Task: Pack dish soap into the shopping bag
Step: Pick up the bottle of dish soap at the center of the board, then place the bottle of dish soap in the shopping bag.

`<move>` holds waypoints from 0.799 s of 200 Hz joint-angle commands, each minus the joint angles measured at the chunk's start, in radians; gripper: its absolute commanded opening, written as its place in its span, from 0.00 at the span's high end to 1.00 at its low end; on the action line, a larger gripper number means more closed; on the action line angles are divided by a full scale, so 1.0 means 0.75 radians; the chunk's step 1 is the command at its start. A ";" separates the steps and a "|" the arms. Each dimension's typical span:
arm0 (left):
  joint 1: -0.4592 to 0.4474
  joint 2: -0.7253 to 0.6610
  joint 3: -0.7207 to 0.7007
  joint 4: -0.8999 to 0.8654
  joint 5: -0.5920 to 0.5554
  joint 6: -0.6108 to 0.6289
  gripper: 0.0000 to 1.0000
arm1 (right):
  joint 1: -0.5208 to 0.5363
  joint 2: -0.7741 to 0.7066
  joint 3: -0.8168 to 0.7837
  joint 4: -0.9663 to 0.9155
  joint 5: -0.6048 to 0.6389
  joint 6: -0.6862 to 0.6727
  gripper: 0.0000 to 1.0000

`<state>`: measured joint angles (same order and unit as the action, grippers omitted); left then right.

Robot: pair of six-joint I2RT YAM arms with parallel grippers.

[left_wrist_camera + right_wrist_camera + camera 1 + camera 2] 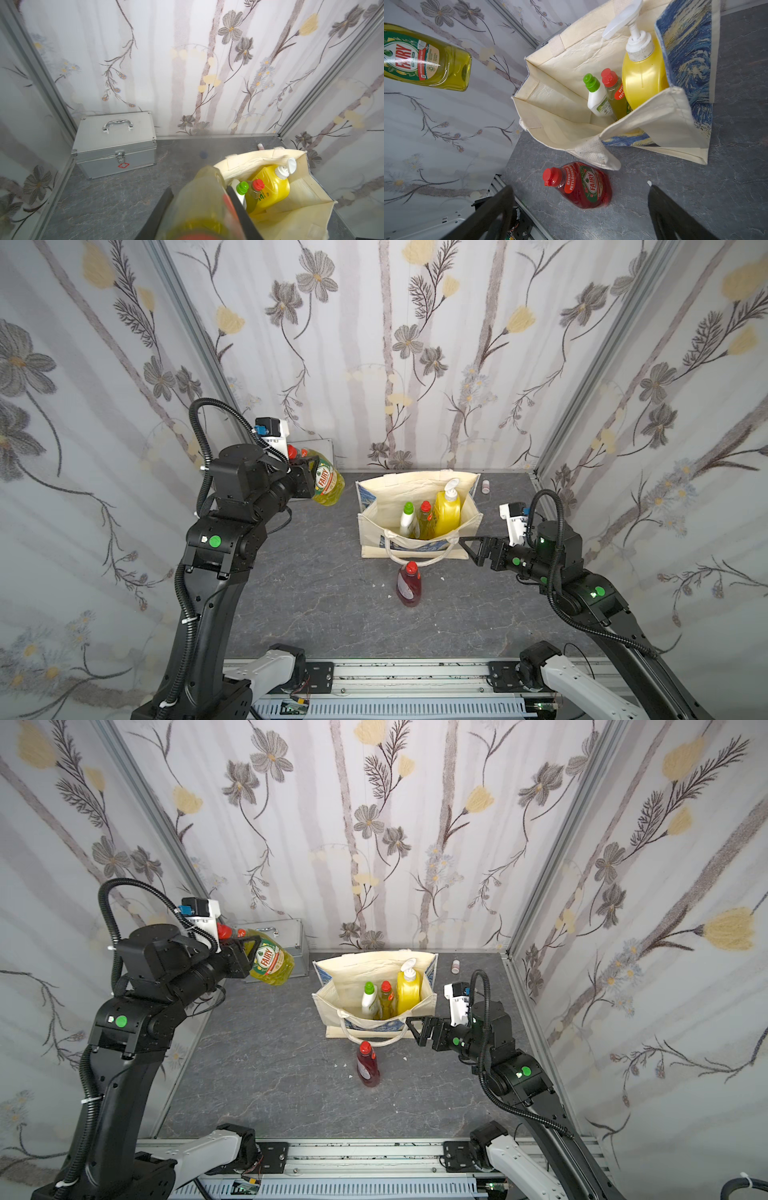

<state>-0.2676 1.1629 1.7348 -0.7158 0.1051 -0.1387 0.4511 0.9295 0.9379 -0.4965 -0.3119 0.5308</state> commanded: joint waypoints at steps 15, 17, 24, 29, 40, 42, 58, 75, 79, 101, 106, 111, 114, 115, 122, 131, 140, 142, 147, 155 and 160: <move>-0.129 0.077 0.078 0.156 -0.095 -0.064 0.75 | 0.000 0.000 0.039 0.060 0.029 0.010 0.00; -0.135 0.082 0.079 0.161 -0.099 -0.066 0.75 | 0.000 0.000 0.040 0.061 0.029 0.010 0.00; -0.160 0.098 0.085 0.172 -0.113 -0.071 0.75 | 0.001 -0.001 0.044 0.064 0.026 0.010 0.00; -0.175 0.110 0.093 0.176 -0.124 -0.071 0.75 | 0.001 -0.002 0.044 0.066 0.022 0.010 0.00; -0.213 0.124 0.111 0.178 -0.143 -0.073 0.76 | 0.000 -0.007 0.043 0.069 0.020 0.009 0.00; -0.220 0.130 0.113 0.180 -0.146 -0.073 0.76 | 0.000 -0.008 0.042 0.069 0.019 0.009 0.00; -0.281 0.192 0.143 0.190 -0.183 -0.067 0.76 | 0.000 -0.014 0.040 0.070 0.006 0.003 0.00; -0.345 0.237 0.178 0.193 -0.223 -0.049 0.75 | 0.000 -0.026 0.033 0.065 0.006 -0.006 0.00; -0.359 0.248 0.185 0.194 -0.231 -0.047 0.75 | 0.000 -0.029 0.032 0.061 0.006 -0.007 0.00; -0.407 0.303 0.211 0.224 -0.269 -0.053 0.75 | -0.001 -0.046 0.028 0.042 0.009 -0.023 0.00; -0.415 0.316 0.218 0.232 -0.269 -0.061 0.75 | 0.000 -0.050 0.025 0.039 0.009 -0.027 0.00; -0.425 0.331 0.228 0.236 -0.273 -0.067 0.75 | -0.002 -0.054 0.022 0.037 0.014 -0.031 0.00; -0.431 0.340 0.237 0.237 -0.275 -0.069 0.75 | -0.001 -0.057 0.018 0.035 0.015 -0.033 0.00; -0.433 0.344 0.239 0.237 -0.276 -0.069 0.75 | -0.002 -0.058 0.017 0.034 0.015 -0.034 0.00; -0.447 0.369 0.261 0.237 -0.282 -0.069 0.76 | -0.001 -0.062 0.010 0.036 0.019 -0.037 0.00; -0.467 0.401 0.286 0.234 -0.292 -0.067 0.75 | -0.006 -0.066 0.001 0.034 0.016 -0.039 0.00; -0.488 0.428 0.308 0.232 -0.306 -0.067 0.75 | -0.005 -0.068 -0.008 0.034 0.017 -0.041 0.00; -0.493 0.433 0.311 0.232 -0.309 -0.065 0.75 | -0.007 -0.069 -0.009 0.034 0.016 -0.041 0.00; -0.507 0.448 0.320 0.232 -0.318 -0.065 0.75 | -0.008 -0.070 -0.010 0.034 0.017 -0.043 0.00; -0.531 0.467 0.328 0.236 -0.334 -0.061 0.75 | -0.012 -0.071 -0.013 0.034 0.020 -0.045 0.00; -0.547 0.477 0.331 0.237 -0.347 -0.059 0.75 | -0.012 -0.073 -0.011 0.035 0.023 -0.045 0.00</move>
<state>-0.6403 1.4918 1.9541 -0.6842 -0.1024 -0.1654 0.4458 0.8776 0.9337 -0.4778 -0.3058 0.5110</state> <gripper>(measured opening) 0.358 0.997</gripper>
